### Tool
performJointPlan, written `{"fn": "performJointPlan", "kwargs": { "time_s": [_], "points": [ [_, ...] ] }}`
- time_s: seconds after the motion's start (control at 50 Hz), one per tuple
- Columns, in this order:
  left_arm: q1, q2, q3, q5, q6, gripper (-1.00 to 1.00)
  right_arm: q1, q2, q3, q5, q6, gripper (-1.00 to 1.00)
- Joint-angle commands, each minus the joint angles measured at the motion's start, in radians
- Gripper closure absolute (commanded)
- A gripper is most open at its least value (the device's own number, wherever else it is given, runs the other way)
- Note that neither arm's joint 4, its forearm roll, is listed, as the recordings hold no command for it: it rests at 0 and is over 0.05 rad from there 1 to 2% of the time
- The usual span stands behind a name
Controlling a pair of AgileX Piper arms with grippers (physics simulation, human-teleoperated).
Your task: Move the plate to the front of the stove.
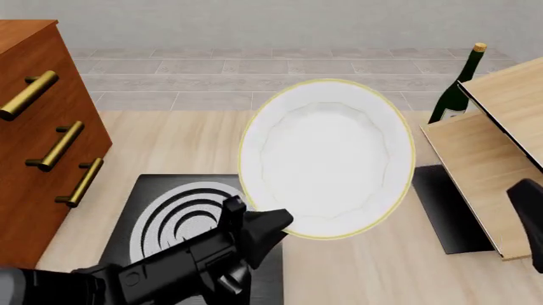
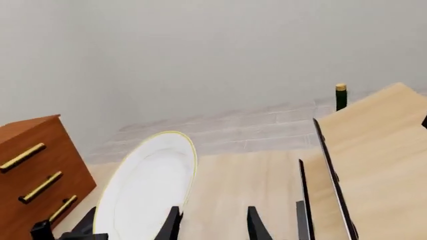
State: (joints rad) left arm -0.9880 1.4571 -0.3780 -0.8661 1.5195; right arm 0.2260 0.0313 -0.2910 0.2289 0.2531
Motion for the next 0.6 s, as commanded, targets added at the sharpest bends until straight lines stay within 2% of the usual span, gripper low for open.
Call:
{"fn": "performJointPlan", "kwargs": {
  "time_s": [0.02,0.08,0.12,0.14,0.18,0.32,0.46,0.56,0.6],
  "points": [
    [-0.007,0.006,0.006,-0.047,0.026,1.0,0.114,0.057,-0.086,0.062,0.035,-1.0],
    [-0.01,0.004,0.007,-0.049,0.026,1.0,0.133,0.069,-0.094,0.063,0.033,-1.0],
    [-0.012,0.003,0.009,-0.051,0.028,1.0,0.164,0.073,-0.093,0.057,0.07,-1.0],
    [-0.012,0.002,0.008,-0.05,0.027,1.0,0.172,0.121,-0.09,0.052,0.067,-1.0],
    [-0.014,0.001,0.008,-0.05,0.03,1.0,0.167,0.098,-0.096,0.048,0.052,-1.0],
    [-0.026,0.011,0.008,-0.064,0.031,1.0,0.17,0.128,-0.092,0.021,0.057,-1.0],
    [-0.038,-0.003,0.006,-0.053,0.029,1.0,0.177,0.193,-0.074,-0.052,0.074,-1.0],
    [-0.049,-0.02,0.008,-0.04,0.024,1.0,0.176,0.25,-0.06,-0.123,0.115,-1.0],
    [-0.054,-0.022,0.012,-0.045,0.028,1.0,0.174,0.274,-0.061,-0.143,0.109,-1.0]
  ]
}}
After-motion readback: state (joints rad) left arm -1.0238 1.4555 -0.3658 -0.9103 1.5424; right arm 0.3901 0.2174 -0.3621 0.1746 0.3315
